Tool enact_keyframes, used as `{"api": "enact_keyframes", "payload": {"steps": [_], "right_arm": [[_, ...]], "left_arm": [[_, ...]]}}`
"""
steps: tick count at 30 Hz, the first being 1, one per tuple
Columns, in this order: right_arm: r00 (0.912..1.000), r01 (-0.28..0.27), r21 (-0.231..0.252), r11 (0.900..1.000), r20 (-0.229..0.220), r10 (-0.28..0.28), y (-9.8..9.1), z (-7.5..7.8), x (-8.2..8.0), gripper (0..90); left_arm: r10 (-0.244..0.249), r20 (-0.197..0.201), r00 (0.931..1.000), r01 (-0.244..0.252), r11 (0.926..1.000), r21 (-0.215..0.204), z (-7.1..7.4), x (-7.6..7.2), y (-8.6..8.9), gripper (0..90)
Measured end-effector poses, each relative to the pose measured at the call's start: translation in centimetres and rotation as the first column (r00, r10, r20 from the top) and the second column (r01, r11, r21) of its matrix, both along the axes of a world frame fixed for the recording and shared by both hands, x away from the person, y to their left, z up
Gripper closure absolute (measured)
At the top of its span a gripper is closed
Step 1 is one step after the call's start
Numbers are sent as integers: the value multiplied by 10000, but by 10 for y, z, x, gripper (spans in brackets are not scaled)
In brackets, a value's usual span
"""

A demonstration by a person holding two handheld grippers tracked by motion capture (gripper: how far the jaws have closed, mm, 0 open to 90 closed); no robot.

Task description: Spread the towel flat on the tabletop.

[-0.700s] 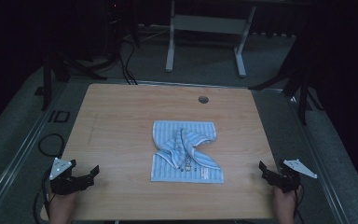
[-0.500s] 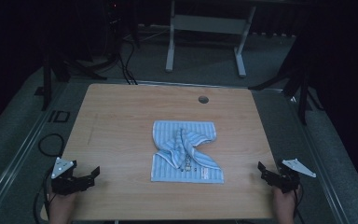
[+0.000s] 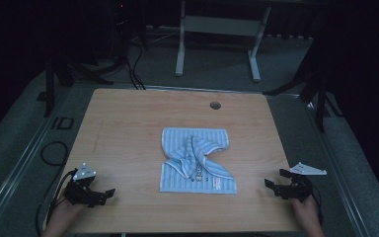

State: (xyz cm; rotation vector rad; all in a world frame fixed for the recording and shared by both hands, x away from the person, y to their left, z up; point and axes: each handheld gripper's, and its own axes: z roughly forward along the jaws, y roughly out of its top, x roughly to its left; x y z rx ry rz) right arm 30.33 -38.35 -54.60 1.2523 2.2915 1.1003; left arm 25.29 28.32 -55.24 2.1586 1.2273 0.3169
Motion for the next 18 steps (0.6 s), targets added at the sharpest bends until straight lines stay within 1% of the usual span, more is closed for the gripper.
{"api": "enact_keyframes", "payload": {"steps": [2,4,5,6,7,8,9,10,11,12,13,14,15,16,17,18], "right_arm": [[9994,-299,-723,9969,-182,287,5,4,2,140],[9942,-817,-1261,9886,-795,720,11,9,5,147],[9899,-1042,-1666,9805,-1127,860,14,12,7,167],[9899,-1042,-1666,9805,-1127,860,14,12,7,167],[9862,-1406,-2491,9582,-1201,1135,20,19,8,168],[9822,-1558,-2581,9535,-1428,1218,22,22,9,167],[9728,-1846,-2573,9485,-1856,1390,24,25,11,167],[9574,-2201,-2589,9405,-2421,1574,26,27,13,167],[9432,-2520,-2866,9243,-2866,1682,28,28,15,168],[9313,-2738,-3211,9066,-3240,1665,32,29,16,168],[9313,-2738,-3211,9066,-3240,1665,32,29,16,168],[9089,-3149,-3815,8691,-3849,1604,37,31,19,167],[9089,-3149,-3815,8691,-3849,1604,37,31,19,167],[8827,-3502,-3956,8491,-4427,1578,40,32,23,167],[8827,-3502,-3956,8491,-4427,1578,40,32,23,167],[8756,-3614,-4014,8416,-4564,1583,42,32,23,167]], "left_arm": [[-314,-194,9993,323,9981,519,2,3,-3,21],[-527,-497,9974,579,9924,1082,6,7,-7,21],[-555,-569,9968,621,9909,1198,8,9,-8,21],[-555,-569,9968,621,9909,1198,8,9,-8,21],[-498,-702,9963,582,9906,1238,14,12,-10,22],[-519,-869,9949,628,9898,1281,16,14,-10,22],[-631,-1060,9924,780,9867,1429,18,16,-11,22],[-688,-1206,9903,888,9816,1689,19,17,-12,22],[-777,-1366,9876,1037,9753,1951,21,18,-14,22],[-842,-1411,9864,1138,9695,2169,22,19,-16,22],[-842,-1411,9864,1138,9695,2169,22,19,-16,22],[-1025,-1136,9882,1298,9547,2679,25,19,-20,45],[-1025,-1136,9882,1298,9547,2679,25,19,-20,51],[-1161,-1272,9851,1475,9500,2751,28,20,-22,51],[-1238,-1452,9816,1607,9468,2788,29,21,-23,51],[-1229,-1754,9768,1698,9436,2843,31,22,-25,51]]}}
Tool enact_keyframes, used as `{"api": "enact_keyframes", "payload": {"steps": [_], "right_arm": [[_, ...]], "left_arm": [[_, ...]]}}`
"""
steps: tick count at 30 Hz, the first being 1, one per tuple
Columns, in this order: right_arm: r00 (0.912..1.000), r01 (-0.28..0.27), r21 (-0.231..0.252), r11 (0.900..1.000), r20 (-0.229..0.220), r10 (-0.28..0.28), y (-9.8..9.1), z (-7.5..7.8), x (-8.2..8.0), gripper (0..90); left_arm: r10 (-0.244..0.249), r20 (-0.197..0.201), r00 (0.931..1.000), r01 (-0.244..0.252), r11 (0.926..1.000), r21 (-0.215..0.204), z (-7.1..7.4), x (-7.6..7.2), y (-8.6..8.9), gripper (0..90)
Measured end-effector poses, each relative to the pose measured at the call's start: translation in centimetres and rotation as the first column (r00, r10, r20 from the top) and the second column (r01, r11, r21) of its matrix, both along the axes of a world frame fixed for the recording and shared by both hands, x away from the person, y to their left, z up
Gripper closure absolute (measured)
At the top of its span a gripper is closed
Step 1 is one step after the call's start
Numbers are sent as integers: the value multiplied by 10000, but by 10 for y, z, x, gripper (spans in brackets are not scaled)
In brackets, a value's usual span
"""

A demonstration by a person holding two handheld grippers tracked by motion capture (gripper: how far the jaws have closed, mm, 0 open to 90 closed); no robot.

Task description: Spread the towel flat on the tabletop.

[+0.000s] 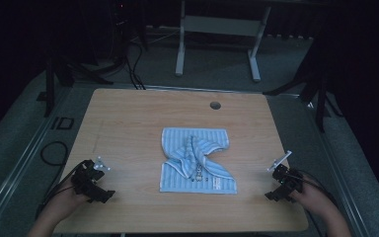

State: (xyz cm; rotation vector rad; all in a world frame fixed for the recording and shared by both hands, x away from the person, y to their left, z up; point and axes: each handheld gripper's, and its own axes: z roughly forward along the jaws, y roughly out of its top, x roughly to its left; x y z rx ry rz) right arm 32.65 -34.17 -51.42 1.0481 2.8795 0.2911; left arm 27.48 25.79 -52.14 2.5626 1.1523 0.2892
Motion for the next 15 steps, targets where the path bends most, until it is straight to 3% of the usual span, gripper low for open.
{"api": "enact_keyframes", "payload": {"steps": [1,2,3,6,7,8,13,15], "right_arm": [[9996,-111,-170,9998,-265,106,2,0,1,164],[9978,-165,-300,9994,-645,146,4,0,3,156],[9978,-165,-300,9994,-645,146,4,0,3,156],[9973,-248,-420,9988,-698,219,8,0,6,156],[9973,-248,-420,9988,-698,219,8,0,6,156],[9970,-285,-472,9985,-738,249,9,1,6,156],[9931,-544,-860,9948,-1086,449,17,1,7,158],[9878,-719,-878,9935,-1445,587,20,1,7,158]], "left_arm": [[-7,-170,9999,8,10000,50,1,1,-1,50],[-84,-692,9976,89,9999,67,2,3,-4,50],[-84,-692,9976,89,9999,67,2,3,-4,50],[-308,-1508,9881,373,9985,409,0,5,-10,50],[-308,-1508,9881,373,9985,409,0,5,-10,50],[-118,-2034,9790,212,9988,443,0,8,-13,50],[-12,-2251,9743,183,9971,738,0,12,-18,50],[-18,-2595,9657,281,9948,977,-1,14,-24,50]]}}
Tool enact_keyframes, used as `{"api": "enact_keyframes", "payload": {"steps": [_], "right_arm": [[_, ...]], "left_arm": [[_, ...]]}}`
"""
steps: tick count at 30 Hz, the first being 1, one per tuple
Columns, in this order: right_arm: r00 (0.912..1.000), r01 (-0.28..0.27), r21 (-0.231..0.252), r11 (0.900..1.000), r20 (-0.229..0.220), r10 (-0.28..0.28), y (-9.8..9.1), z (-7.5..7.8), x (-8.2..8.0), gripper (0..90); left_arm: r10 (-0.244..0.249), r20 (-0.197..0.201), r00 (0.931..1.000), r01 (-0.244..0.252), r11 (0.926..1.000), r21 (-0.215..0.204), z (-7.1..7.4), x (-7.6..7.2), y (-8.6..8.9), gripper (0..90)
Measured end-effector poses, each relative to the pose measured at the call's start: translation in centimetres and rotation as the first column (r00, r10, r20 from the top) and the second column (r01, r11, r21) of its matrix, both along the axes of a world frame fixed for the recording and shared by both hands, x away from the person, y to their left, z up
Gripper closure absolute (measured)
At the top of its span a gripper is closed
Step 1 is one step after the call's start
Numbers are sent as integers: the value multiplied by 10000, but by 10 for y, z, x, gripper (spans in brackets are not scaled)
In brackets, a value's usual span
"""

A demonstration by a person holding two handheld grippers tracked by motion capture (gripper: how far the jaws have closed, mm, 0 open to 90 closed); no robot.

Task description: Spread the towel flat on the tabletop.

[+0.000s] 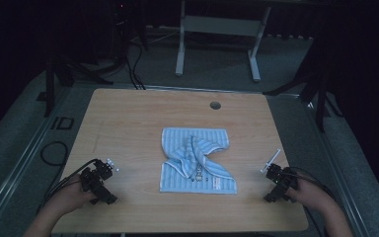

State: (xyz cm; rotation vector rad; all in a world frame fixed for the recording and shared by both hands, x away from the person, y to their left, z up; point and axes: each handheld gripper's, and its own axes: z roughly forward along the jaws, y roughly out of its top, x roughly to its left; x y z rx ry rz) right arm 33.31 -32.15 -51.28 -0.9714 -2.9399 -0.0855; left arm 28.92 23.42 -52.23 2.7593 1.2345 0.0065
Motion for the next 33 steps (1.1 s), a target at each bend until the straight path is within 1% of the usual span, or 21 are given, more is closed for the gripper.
{"api": "enact_keyframes", "payload": {"steps": [2,3,4,5,6,8,9,10,12,13,15,18,21,22,24,25,26,28,30,31,33], "right_arm": [[9997,-169,-19,9999,-202,169,4,1,-2,157],[9995,-297,-69,9995,-134,296,6,1,-3,157],[9986,-525,-114,9986,-16,525,7,2,-4,154],[9974,-716,-119,9974,97,717,9,2,-5,143],[9970,-767,-78,9970,72,767,10,2,-5,138],[9979,-646,213,9977,-33,646,13,3,-4,133],[9983,-585,343,9977,9,585,14,3,-3,133],[9987,-501,429,9978,-20,503,15,4,-2,133],[9969,-759,317,9966,211,752,18,5,-1,140],[9968,-772,341,9964,246,764,20,6,0,142],[9954,-914,398,9950,341,900,23,7,3,161],[9907,-1249,305,9917,577,1230,30,9,4,189],[9897,-1352,339,9902,520,1333,36,10,6,216],[9882,-1439,312,9891,572,1419,38,10,8,216],[9877,-1461,328,9887,608,1439,42,12,10,224],[9870,-1478,326,9885,681,1454,44,12,11,245],[9847,-1563,320,9872,832,1532,46,13,12,271],[9815,-1709,381,9845,938,1668,51,15,14,312],[9759,-1918,371,9807,1135,1865,55,16,16,381],[9744,-1945,365,9802,1217,1888,58,17,18,385],[9727,-2041,383,9782,1205,1982,63,17,21,444]], "left_arm": [[-275,-169,9995,279,9992,272,-1,1,-5,50],[-425,-173,9989,432,9982,416,-2,2,-8,50],[-534,-193,9984,542,9977,410,-1,3,-10,50],[-597,-231,9979,604,9977,314,-1,4,-13,51],[-619,-220,9978,625,9977,255,-1,5,-15,51],[-750,-125,9971,750,9972,45,2,7,-20,51],[-814,-114,9966,815,9967,30,2,8,-23,51],[-988,-25,9951,988,9951,-25,4,9,-29,51],[-1137,29,9935,1138,9933,-179,5,11,-35,51],[-1218,76,9925,1220,9920,-313,7,13,-39,51],[-1313,343,9907,1330,9898,-519,8,14,-47,52],[-1513,545,9870,1551,9852,-725,9,17,-61,52],[-1800,623,9817,1846,9797,-787,9,21,-73,52],[-1894,663,9797,1940,9784,-716,10,22,-77,52],[-2180,790,9728,2228,9732,-578,11,25,-85,51],[-2281,844,9700,2334,9706,-591,13,27,-88,52],[-2261,876,9702,2321,9705,-656,14,28,-92,52],[-2308,1084,9669,2385,9690,-647,17,32,-100,87],[-2398,1177,9637,2479,9670,-595,18,36,-108,120],[-2507,1206,9605,2594,9637,-628,18,37,-113,134],[-2690,1254,9549,2795,9573,-743,18,40,-122,151]]}}
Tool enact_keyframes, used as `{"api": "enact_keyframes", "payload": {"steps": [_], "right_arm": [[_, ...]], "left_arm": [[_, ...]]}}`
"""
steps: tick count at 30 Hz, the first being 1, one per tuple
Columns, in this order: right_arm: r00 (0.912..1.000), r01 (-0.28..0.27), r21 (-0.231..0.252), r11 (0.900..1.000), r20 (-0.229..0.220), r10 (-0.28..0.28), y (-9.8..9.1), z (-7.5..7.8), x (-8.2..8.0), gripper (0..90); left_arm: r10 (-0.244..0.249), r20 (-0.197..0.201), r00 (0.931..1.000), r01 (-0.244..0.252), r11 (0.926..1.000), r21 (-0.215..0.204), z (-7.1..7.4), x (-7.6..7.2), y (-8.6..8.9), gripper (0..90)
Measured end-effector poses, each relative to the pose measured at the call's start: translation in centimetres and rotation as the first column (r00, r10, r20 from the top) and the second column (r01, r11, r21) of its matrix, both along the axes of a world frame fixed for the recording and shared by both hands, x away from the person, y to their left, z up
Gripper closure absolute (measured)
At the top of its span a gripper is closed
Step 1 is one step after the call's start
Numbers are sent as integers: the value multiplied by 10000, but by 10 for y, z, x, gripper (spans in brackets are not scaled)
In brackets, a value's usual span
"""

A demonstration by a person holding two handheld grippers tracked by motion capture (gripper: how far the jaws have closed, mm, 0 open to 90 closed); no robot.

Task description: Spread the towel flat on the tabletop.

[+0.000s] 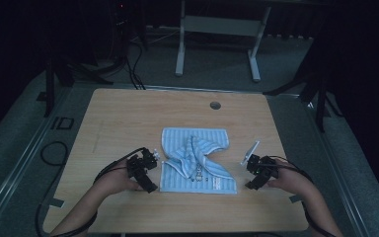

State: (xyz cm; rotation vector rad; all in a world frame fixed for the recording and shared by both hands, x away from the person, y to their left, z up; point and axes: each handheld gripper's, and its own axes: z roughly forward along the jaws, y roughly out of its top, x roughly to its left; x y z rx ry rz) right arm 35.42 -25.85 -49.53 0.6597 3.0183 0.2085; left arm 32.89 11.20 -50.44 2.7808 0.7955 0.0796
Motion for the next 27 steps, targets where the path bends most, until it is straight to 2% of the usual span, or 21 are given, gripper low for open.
{"api": "enact_keyframes", "payload": {"steps": [2,8,10,11,13,14,16,18,21,23,25,27], "right_arm": [[9999,-173,94,9998,7,173,6,1,3,454],[9991,-412,288,9987,66,410,25,3,11,477],[9986,-522,426,9977,14,522,38,4,15,477],[9982,-592,388,9975,89,589,43,3,16,477],[9981,-615,355,9975,120,612,48,3,16,476],[9963,-829,404,9957,274,818,57,3,15,475],[9937,-1100,502,9927,290,1086,66,2,15,472],[9922,-1207,662,9905,389,1183,75,2,15,470],[9914,-1256,904,9879,472,1218,87,0,18,456],[9904,-1295,1087,9856,620,1233,94,-1,19,450],[9902,-1224,1305,9839,837,1121,101,-2,21,448],[9896,-1232,1458,9816,917,1106,103,-2,22,449]], "left_arm": [[-114,40,9999,115,9999,-59,0,3,-9,222],[-321,5,9995,321,9993,-165,-3,9,-30,229],[-432,47,9991,433,9989,-168,-5,11,-36,229],[-476,202,9987,482,9984,-291,-6,12,-42,229],[-538,227,9983,547,9976,-415,-7,13,-44,229],[-637,402,9972,657,9965,-509,-9,14,-49,229],[-654,464,9968,687,9948,-750,-10,14,-55,229],[-631,697,9956,699,9924,-1012,-10,16,-61,229],[-193,814,9965,326,9857,-1653,-10,21,-69,229],[63,693,9976,91,9754,-2201,-11,26,-72,229],[377,879,9954,-175,9753,-2200,-14,29,-77,229],[409,940,9947,-204,9775,-2098,-16,31,-80,229]]}}
